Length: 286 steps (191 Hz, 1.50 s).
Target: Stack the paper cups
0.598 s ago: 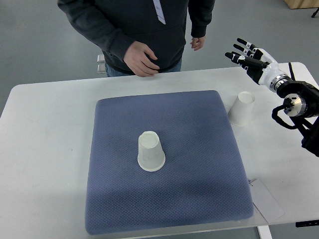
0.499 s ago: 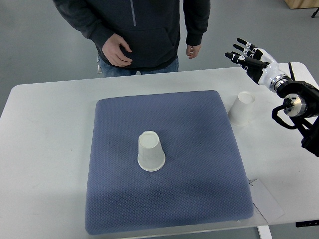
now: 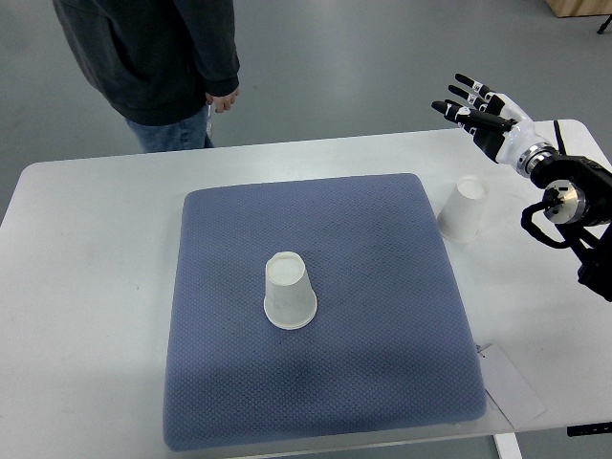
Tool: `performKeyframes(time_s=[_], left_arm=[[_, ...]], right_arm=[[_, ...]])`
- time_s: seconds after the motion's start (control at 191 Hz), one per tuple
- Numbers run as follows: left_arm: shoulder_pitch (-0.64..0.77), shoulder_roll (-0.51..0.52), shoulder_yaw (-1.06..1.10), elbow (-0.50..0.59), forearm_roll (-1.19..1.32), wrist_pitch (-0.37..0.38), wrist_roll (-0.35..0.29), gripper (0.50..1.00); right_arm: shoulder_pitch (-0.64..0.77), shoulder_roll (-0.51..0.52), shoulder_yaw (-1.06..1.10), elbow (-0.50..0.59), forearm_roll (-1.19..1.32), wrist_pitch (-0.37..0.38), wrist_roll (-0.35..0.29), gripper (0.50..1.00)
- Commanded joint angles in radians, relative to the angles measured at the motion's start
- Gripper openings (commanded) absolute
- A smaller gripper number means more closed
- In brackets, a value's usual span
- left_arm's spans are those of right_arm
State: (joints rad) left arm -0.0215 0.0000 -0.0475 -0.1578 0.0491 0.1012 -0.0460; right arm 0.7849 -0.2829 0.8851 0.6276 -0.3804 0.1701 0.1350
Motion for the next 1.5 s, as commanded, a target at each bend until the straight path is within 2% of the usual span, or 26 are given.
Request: performKeyframes(time_s=[0.0,0.273,0.724,0.792,0.855,0.892,0.945,1.055,1.186,1.312,1.496], left_arm=[[0.000,0.000,0.000,0.000,0.000,0.000,0.000,1.000],[0.000,0.000,0.000,0.000,0.000,0.000,0.000,1.000],[0.000,0.000,0.000,0.000,0.000,0.000,0.000,1.000],[0.000,0.000,0.000,0.000,0.000,0.000,0.000,1.000],[0.000,0.000,0.000,0.000,0.000,0.000,0.000,1.000],[0.000,0.000,0.000,0.000,0.000,0.000,0.000,1.000],[0.000,0.000,0.000,0.000,0.000,0.000,0.000,1.000],[0.000,0.000,0.000,0.000,0.000,0.000,0.000,1.000],[0.000,0.000,0.000,0.000,0.000,0.000,0.000,1.000],[0.000,0.000,0.000,0.000,0.000,0.000,0.000,1.000],[0.000,0.000,0.000,0.000,0.000,0.000,0.000,1.000]], right_arm=[[0.001,0.004,0.000,0.000,0.000,-0.004,0.002,0.932],[-0.001,0.010,0.000,-0.006,0.000,-0.026,0.002,0.932],[0.014,-0.002,-0.003,0.000,-0.002,0.002,0.008,0.932],[0.022,-0.025,-0.018,0.009,-0.017,0.026,0.006,0.932],[0.030,-0.073,-0.029,0.017,-0.031,0.098,0.006,0.930],[0.048,-0.101,-0.049,0.029,-0.074,0.149,0.006,0.928],[0.073,-0.133,-0.083,0.060,-0.158,0.183,0.008,0.928],[0.096,-0.217,-0.140,0.138,-0.353,0.201,0.037,0.930],[0.111,-0.295,-0.224,0.265,-0.653,0.203,0.077,0.930],[0.116,-0.325,-0.299,0.339,-0.914,0.193,0.104,0.930],[0.155,-0.367,-0.431,0.393,-1.035,0.190,0.110,0.930]])
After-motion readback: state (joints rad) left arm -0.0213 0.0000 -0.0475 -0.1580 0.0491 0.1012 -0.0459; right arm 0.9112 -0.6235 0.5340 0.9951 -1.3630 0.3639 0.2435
